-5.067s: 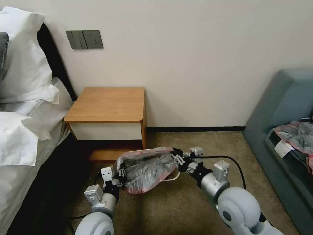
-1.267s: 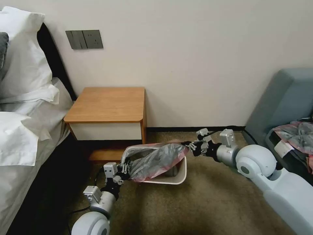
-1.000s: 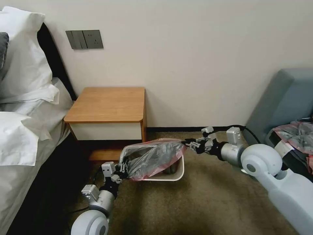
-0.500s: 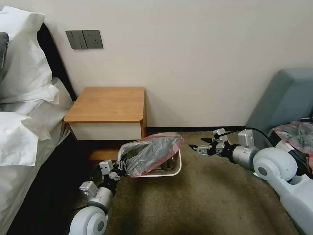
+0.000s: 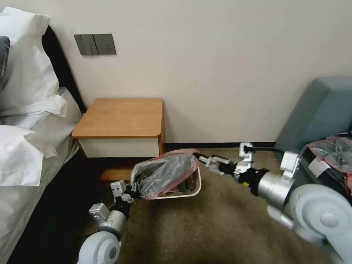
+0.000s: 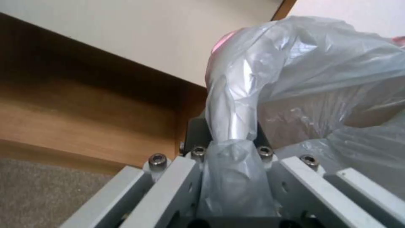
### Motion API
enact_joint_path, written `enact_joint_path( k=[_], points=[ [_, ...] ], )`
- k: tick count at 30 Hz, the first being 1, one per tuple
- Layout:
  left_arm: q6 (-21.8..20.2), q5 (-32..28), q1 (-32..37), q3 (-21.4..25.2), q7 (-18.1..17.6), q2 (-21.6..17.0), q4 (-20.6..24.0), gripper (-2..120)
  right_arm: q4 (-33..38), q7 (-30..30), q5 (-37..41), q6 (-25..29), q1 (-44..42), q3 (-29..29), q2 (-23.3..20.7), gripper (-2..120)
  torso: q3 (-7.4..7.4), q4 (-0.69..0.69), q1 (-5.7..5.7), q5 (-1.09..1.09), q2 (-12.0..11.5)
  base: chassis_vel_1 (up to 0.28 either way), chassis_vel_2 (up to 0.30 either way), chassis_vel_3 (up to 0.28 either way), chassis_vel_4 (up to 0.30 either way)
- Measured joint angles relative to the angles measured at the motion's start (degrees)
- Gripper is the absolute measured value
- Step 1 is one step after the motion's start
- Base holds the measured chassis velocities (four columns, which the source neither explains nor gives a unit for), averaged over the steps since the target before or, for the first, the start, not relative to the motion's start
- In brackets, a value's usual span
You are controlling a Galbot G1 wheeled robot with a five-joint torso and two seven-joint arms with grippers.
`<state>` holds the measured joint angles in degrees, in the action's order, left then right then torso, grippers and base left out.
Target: Pick up the garbage bag from the table and place it over the trash can.
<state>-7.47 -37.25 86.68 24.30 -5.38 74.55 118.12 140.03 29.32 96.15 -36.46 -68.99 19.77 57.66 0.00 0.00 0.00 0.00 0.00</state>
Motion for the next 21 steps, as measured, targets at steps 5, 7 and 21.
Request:
enact_joint_path(
  k=[5,7,21],
  points=[
    [-0.4,0.4,0.2,-0.1,-0.4,0.1,1.3,3,-1.0,6.0,0.5,1.1,1.1,-6.2,2.9,100,0.0,0.0,0.0,-0.01,0.0,0.0,0.0,0.0,0.0],
    [-0.4,0.8,0.3,-0.1,-0.5,0.2,1.6,3,-1.4,8.2,0.6,1.7,1.8,-7.6,3.3,100,0.0,0.0,0.0,0.0,0.0,0.0,0.0,0.0,0.0],
    [-0.3,2.0,0.9,-0.8,-0.5,1.1,3.0,3,-5.1,20.6,2.4,6.7,6.2,-12.6,6.1,100,0.01,0.0,0.0,0.0,0.0,0.0,0.0,0.0,0.0]
  ],
)
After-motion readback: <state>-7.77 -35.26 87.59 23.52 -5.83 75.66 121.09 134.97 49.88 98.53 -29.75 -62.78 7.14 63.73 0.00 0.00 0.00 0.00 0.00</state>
